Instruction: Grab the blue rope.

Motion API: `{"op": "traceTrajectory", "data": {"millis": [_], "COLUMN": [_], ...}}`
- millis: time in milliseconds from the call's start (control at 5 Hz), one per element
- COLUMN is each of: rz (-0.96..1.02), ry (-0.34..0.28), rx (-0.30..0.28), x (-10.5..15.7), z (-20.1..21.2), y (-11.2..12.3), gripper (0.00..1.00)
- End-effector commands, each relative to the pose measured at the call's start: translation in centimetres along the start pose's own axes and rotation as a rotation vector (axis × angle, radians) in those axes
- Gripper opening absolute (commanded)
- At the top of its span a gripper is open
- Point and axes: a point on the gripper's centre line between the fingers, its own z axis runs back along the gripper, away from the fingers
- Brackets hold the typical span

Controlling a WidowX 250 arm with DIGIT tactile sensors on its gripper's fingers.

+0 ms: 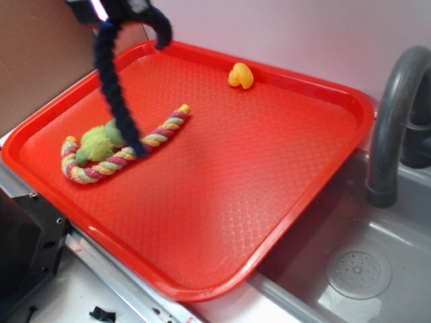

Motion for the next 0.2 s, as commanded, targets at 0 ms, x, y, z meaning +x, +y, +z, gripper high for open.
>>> {"op": "traceTrajectory", "data": {"millis": [0], "rz": [0.084], "ry": [-0.112], "rx": [0.047], "x": [0.61], "z": [2.5], "y": [3.25], "gripper": [0.0]}}
